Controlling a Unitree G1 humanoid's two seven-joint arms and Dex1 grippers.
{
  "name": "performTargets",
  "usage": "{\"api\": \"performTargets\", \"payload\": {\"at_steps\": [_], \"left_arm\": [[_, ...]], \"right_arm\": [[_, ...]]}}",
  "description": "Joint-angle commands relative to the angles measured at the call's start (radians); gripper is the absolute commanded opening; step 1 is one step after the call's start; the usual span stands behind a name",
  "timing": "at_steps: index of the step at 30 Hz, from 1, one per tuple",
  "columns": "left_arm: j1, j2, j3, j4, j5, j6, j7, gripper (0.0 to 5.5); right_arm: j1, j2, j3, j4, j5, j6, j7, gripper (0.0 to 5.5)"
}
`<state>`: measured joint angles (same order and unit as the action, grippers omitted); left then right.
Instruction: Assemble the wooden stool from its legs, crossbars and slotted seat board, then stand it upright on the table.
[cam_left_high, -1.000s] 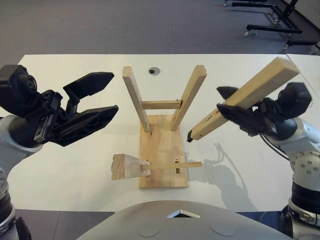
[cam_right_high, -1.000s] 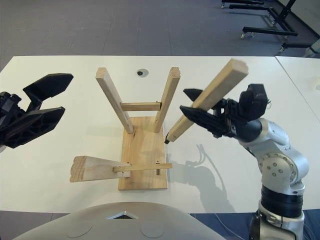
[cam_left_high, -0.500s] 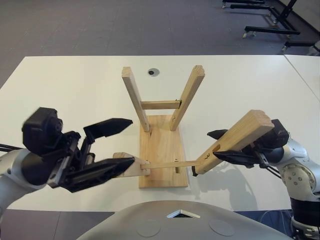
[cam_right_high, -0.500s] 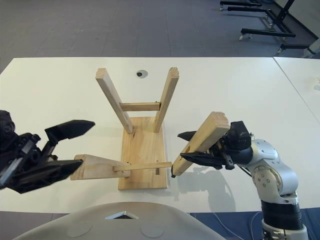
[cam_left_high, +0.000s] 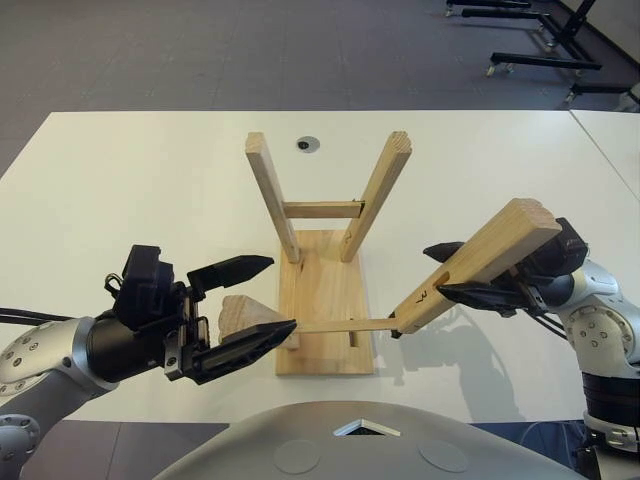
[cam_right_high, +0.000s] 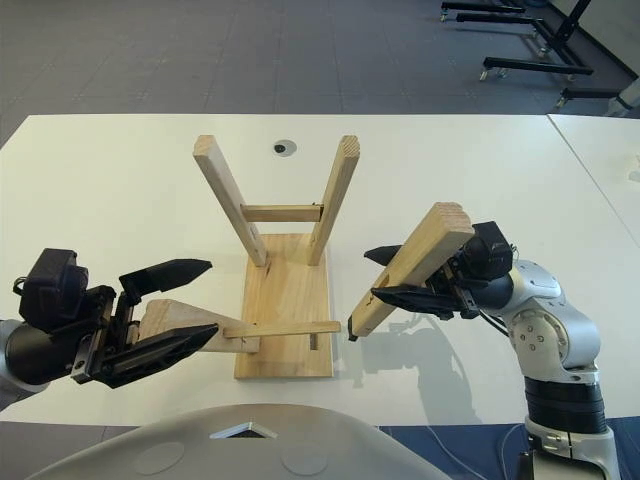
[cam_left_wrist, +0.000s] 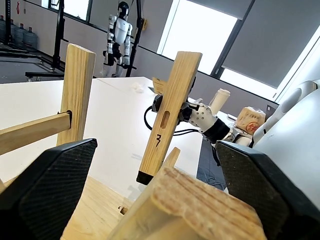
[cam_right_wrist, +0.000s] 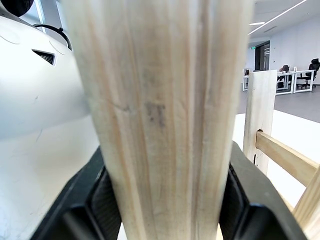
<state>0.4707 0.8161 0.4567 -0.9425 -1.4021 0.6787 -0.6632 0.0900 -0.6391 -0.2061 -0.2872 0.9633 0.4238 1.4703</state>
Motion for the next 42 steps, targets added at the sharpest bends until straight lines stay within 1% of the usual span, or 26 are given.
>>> {"api": "performTargets", "payload": {"at_steps": [1, 7, 10, 15, 22, 29, 37, 42], "left_arm": [[-0.02, 0.031, 0.017, 0.044, 0.014, -0.009, -0.027, 4.35], [-0.068, 0.073, 0.013, 0.092, -0.024, 0.006, -0.074, 4.35], [-0.108, 0.096, 0.009, 0.119, -0.045, 0.013, -0.088, 4.35], [-0.167, 0.133, 0.0, 0.17, -0.067, 0.041, -0.122, 4.35], [-0.241, 0.158, -0.03, 0.25, -0.08, 0.085, -0.166, 4.35], [-0.267, 0.159, -0.042, 0.282, -0.057, 0.118, -0.193, 4.35], [-0.303, 0.162, -0.066, 0.306, -0.032, 0.136, -0.214, 4.35], [-0.319, 0.162, -0.064, 0.323, -0.022, 0.151, -0.23, 4.35]], "right_arm": [[0.011, 0.037, 0.002, -0.017, -0.021, -0.055, 0.002, 2.12], [0.064, 0.151, 0.071, -0.081, -0.056, -0.132, -0.062, 2.12], [0.126, 0.198, 0.118, -0.107, -0.111, -0.21, -0.05, 2.12], [0.153, 0.245, 0.162, -0.086, -0.174, -0.32, -0.04, 2.12], [0.152, 0.248, 0.225, -0.175, -0.184, -0.303, -0.142, 2.12], [0.196, 0.21, 0.246, -0.17, -0.212, -0.323, -0.142, 2.12], [0.232, 0.215, 0.293, -0.164, -0.269, -0.387, -0.175, 2.12], [0.25, 0.193, 0.311, -0.157, -0.283, -0.397, -0.2, 2.12]]}}
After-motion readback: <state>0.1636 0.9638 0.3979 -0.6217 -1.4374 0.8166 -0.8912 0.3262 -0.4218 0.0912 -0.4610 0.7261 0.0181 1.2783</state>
